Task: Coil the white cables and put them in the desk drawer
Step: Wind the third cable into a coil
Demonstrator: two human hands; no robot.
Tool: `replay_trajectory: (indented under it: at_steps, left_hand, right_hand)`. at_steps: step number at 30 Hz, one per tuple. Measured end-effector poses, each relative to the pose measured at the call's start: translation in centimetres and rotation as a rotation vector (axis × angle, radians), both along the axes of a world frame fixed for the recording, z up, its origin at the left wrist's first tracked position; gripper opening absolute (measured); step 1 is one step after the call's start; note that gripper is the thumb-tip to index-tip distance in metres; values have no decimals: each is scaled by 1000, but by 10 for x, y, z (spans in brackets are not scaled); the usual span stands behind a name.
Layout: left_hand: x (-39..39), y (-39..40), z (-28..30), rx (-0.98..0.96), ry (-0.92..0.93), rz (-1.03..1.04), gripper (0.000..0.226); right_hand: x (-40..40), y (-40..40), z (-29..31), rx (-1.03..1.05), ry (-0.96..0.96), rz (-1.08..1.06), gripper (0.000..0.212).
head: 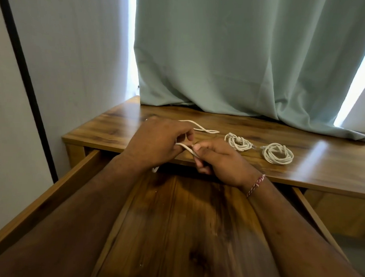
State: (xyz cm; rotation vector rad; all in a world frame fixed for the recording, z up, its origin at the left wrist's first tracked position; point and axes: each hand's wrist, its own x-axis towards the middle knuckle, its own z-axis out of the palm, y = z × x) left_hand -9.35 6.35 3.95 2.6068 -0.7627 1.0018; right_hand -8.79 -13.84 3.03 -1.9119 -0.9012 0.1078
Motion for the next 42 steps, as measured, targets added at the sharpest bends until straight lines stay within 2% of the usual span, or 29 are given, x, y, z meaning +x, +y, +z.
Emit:
replay_trajectory:
  at_steps: [3, 6, 9, 11, 14, 17, 19, 21, 25, 32, 36, 39, 42]
  left_hand:
    - [4, 1, -2, -59, -137, 169, 6]
    - [7, -3, -9, -60, -236, 270, 19]
    - [10, -3, -16, -45, -169, 262, 21]
    - [11, -5, -20, -41, -106, 305, 36]
    - [18, -8, -33, 80, -63, 390, 38]
    - [24, -5, -44, 103, 60, 313, 30]
    - [21, -5, -45, 41, 134, 203, 27]
    - [19, -9, -41, 33, 122, 93, 22]
    - [14, -25, -37, 71, 162, -40, 33]
    - [17, -32, -44, 94, 260, -11, 48]
    - [12, -33, -41, 98, 234, -64, 35]
    - [7, -47, -39, 221, 225, -15, 39]
    - [1, -61, -34, 331, 114, 41, 43]
  right_hand:
    - [-6, 7, 2, 88, 101, 90, 43]
    - [-10, 15, 0, 179, 228, 131, 44]
    - [-11, 19, -8, 326, 411, 224, 43]
    - [-10, 23, -14, 449, 552, 298, 39]
    - [-9, 30, -15, 785, 676, 332, 35]
    - [-4, 27, -6, 1105, 644, 202, 37]
    - [0, 17, 0, 1243, 610, 115, 36]
    - [6, 5, 4, 1341, 607, 29, 34]
    - [7, -8, 10, 1427, 614, -119, 37]
    - [-15, 5, 27, 1456, 651, -30, 37]
    - [-4, 1, 22, 1592, 714, -216, 31]
    - [2, -4, 18, 1566, 738, -343, 27]
    - [6, 0, 17, 1482, 706, -471, 21]
